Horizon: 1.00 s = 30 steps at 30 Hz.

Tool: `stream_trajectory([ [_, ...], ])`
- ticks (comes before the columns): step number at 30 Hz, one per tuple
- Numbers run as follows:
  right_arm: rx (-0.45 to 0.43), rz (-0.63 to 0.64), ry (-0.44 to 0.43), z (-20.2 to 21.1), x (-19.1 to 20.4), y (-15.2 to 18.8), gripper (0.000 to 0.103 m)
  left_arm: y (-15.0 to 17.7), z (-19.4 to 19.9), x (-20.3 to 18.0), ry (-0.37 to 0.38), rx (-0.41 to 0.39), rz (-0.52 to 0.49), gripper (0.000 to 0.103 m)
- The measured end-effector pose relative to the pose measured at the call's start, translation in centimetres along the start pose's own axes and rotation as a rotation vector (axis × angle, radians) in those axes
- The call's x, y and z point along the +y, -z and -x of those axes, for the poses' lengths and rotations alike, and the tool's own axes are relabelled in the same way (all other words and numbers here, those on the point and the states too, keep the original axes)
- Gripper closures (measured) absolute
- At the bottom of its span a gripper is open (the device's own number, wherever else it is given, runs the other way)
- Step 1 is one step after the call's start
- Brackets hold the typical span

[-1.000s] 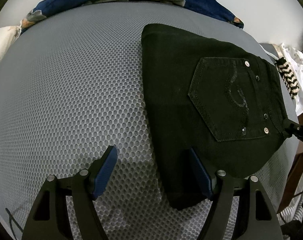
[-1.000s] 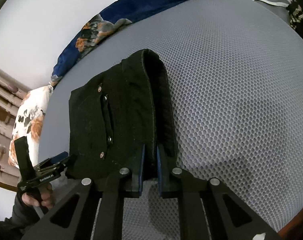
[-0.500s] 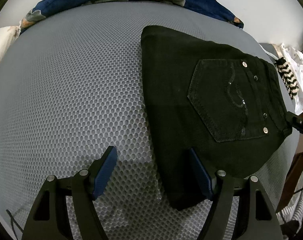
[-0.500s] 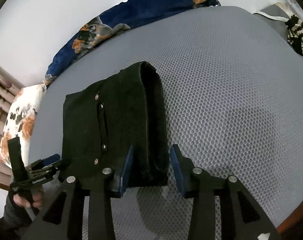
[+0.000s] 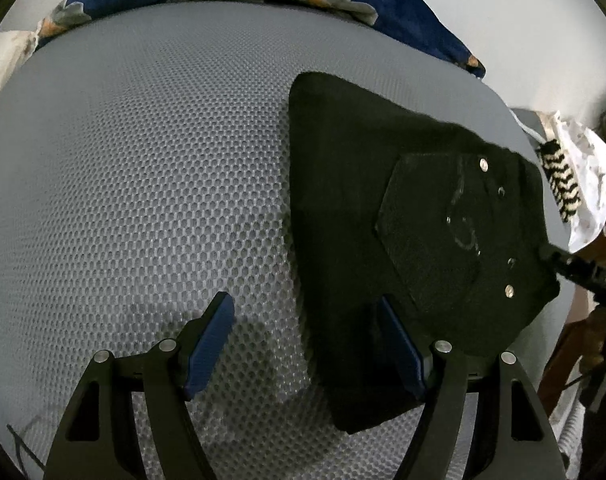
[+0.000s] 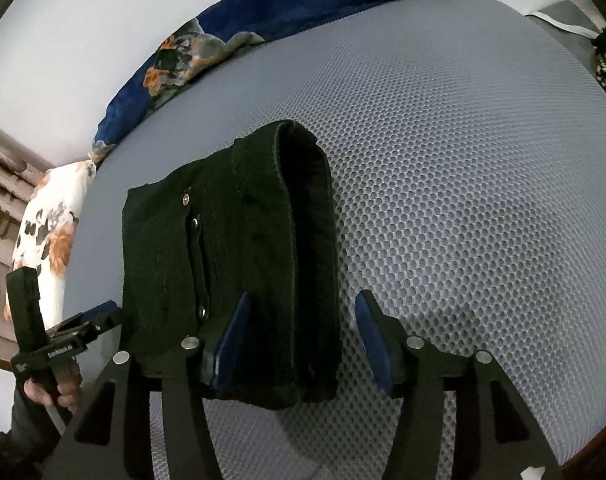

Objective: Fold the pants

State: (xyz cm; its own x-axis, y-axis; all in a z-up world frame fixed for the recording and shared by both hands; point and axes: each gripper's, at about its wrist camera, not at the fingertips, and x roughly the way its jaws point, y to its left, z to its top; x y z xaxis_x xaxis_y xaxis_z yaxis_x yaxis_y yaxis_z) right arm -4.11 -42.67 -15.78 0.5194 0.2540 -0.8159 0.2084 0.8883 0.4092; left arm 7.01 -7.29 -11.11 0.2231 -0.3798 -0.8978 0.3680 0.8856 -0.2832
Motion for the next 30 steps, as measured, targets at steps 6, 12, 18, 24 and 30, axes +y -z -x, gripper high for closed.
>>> stream_trajectory([
  [6, 0.066, 0.009, -0.085, -1.1, -0.5, -0.7, 0.04, -0.6, 0.0, 1.8, 0.125, 0.027, 0.082, 0.029],
  [12, 0.102, -0.031, -0.177, -2.1, -2.0, -1.4, 0.04, -0.9, -0.7, 2.4, 0.215, 0.053, 0.112, 0.029],
  [18, 0.124, -0.048, -0.233, -2.8, -3.0, -1.7, 0.039, -1.6, -1.4, 2.4, 0.274, 0.076, 0.153, 0.029],
  [24, 0.136, -0.068, -0.281, -3.7, -3.3, -2.0, 0.039, -2.2, -2.1, 1.3, 0.302, 0.075, 0.16, 0.029],
  [30, 0.142, -0.066, -0.327, -3.8, -3.7, -2.4, 0.039, -2.3, -2.0, 2.0, 0.339, 0.079, 0.173, 0.029],
])
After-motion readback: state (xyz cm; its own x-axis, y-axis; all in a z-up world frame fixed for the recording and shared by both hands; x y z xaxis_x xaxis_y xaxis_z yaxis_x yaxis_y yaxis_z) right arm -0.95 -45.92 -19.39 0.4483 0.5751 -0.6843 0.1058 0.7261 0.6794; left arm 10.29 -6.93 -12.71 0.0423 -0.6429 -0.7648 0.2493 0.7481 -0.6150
